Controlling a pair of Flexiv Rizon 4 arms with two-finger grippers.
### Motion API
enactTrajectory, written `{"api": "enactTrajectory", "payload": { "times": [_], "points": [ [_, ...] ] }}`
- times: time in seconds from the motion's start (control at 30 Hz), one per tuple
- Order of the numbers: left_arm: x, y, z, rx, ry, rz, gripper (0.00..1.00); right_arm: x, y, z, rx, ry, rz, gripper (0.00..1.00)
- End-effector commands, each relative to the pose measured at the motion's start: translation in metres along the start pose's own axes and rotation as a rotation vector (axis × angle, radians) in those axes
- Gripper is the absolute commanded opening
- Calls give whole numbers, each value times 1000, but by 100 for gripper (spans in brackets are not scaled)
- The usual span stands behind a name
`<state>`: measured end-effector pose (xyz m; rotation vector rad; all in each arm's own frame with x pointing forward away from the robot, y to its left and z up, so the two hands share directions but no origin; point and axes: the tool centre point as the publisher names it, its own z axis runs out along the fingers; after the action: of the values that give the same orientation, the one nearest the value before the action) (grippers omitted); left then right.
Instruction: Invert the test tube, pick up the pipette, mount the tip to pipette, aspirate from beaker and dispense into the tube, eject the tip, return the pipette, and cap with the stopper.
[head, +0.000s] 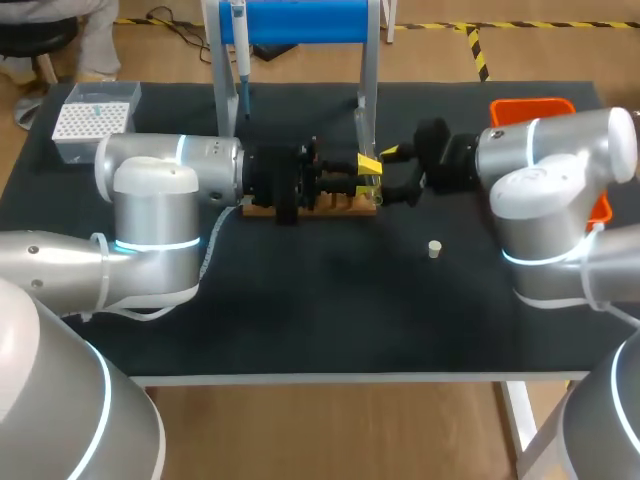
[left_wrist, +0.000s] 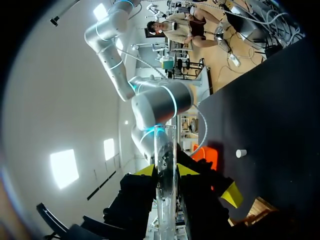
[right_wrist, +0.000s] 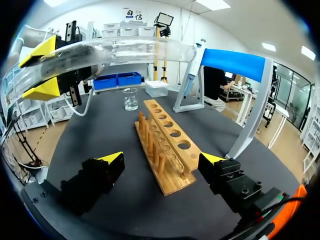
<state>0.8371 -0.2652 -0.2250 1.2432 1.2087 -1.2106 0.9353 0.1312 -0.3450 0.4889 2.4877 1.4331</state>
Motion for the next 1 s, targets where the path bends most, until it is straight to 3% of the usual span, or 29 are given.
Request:
{"api": "enactTrajectory", "payload": {
  "times": [0.03, 0.47, 0.83, 1.0],
  "points": [
    [1, 1, 1, 0, -4, 3, 0, -1, -1, -3, -3, 15, -3, 100],
    [1, 1, 1, 0, -4, 3, 0, -1, -1, -3, -3, 17, -4, 100],
    [-21, 7, -32, 49, 41, -484, 0, -1, -1, -3, -3, 17, -4, 100],
    [-27, 15, -33, 97, -9, -647, 0, -1, -1, -3, -3, 17, -4, 100]
  ]
}}
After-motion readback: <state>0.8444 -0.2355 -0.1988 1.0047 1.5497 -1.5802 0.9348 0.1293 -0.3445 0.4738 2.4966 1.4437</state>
